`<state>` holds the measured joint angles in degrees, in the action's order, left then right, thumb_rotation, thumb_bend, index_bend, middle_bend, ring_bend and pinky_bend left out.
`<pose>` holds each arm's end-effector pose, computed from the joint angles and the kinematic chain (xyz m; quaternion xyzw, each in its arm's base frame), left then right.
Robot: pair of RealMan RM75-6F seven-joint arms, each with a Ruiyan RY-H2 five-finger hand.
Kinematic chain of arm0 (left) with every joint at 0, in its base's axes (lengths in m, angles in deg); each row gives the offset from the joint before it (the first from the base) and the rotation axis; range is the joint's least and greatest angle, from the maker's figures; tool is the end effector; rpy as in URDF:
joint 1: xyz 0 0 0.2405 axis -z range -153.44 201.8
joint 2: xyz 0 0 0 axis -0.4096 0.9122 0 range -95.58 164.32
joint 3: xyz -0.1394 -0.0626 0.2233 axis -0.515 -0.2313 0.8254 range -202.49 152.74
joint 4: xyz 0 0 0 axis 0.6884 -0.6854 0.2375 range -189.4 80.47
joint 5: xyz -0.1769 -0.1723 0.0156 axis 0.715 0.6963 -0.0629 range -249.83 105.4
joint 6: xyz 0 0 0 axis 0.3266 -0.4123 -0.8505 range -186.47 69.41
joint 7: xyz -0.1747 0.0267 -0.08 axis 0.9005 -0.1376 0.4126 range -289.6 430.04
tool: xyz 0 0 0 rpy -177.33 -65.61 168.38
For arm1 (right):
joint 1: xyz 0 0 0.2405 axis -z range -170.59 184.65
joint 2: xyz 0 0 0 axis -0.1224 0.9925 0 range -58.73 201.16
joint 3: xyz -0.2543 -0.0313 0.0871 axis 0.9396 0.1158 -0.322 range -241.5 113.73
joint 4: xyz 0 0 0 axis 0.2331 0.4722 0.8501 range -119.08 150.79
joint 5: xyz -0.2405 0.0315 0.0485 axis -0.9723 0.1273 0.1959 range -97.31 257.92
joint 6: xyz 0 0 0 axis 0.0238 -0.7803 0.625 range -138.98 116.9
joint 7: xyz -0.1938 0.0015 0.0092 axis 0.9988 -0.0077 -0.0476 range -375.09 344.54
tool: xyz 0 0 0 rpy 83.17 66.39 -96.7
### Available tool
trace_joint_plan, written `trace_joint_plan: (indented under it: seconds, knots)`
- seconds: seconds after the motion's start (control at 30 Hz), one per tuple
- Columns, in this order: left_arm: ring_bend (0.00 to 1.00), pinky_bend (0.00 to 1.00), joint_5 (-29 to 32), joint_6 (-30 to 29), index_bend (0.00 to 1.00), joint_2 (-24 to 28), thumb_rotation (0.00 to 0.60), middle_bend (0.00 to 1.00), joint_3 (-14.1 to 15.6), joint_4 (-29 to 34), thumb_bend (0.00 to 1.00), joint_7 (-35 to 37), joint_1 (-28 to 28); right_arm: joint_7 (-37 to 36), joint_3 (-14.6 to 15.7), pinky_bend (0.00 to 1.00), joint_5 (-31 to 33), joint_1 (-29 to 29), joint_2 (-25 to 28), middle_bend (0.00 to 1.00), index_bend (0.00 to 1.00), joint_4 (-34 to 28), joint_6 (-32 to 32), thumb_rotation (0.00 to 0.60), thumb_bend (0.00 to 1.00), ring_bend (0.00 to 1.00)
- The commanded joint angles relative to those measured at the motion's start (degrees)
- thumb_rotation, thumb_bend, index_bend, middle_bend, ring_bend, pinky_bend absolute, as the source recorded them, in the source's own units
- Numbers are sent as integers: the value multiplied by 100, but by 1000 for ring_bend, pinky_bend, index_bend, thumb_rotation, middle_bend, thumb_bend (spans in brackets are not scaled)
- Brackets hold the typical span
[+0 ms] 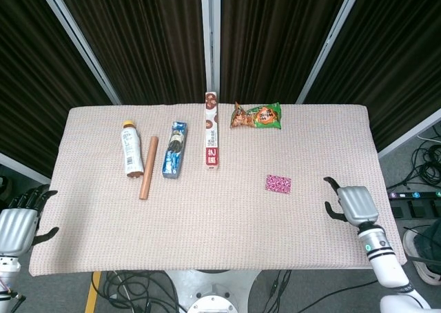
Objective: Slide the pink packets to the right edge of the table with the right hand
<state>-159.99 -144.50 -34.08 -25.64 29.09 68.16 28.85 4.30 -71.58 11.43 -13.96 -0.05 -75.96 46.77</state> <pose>-0.3626 0.2270 0.1153 -0.6253 -0.3531 -0.3537 0.5994 -0.3091 -0.3316 0.0315 0.6977 -0.4139 0.2560 0.5257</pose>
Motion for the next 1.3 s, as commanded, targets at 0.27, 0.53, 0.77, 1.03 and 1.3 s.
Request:
trace_joint_plan:
  seconds: [0.27, 0.53, 0.77, 1.03, 1.3]
  knots:
    - [199, 260, -70, 34, 278, 26, 600, 277, 38, -8, 32, 62, 21, 665, 2, 1000, 638, -659, -908, 1000, 166, 235, -446, 516, 459, 1000]
    - [200, 259, -84, 57, 278, 53, 600, 277, 64, -3, 33, 96, 19, 1154, 12, 1000, 1365, -1044, -1435, 1000, 178, 734, -681, 557, 536, 1000]
    - [200, 259, -87, 70, 278, 106, 600, 277, 67, 3, 28, 155, 22, 1159, 66, 1000, 1379, -1270, -1877, 1000, 180, 1242, -748, 553, 543, 1000]
    - [200, 259, -35, 106, 279, 80, 600, 277, 53, -59, 27, 216, 25, 952, 30, 1000, 1542, -1443, -2024, 1000, 185, 1338, -976, 560, 549, 1000]
    - [200, 259, 18, 136, 278, 64, 600, 277, 29, -157, 25, 297, 32, 1017, 45, 1000, 1766, -1602, -2151, 1000, 184, 1561, -1023, 553, 546, 1000]
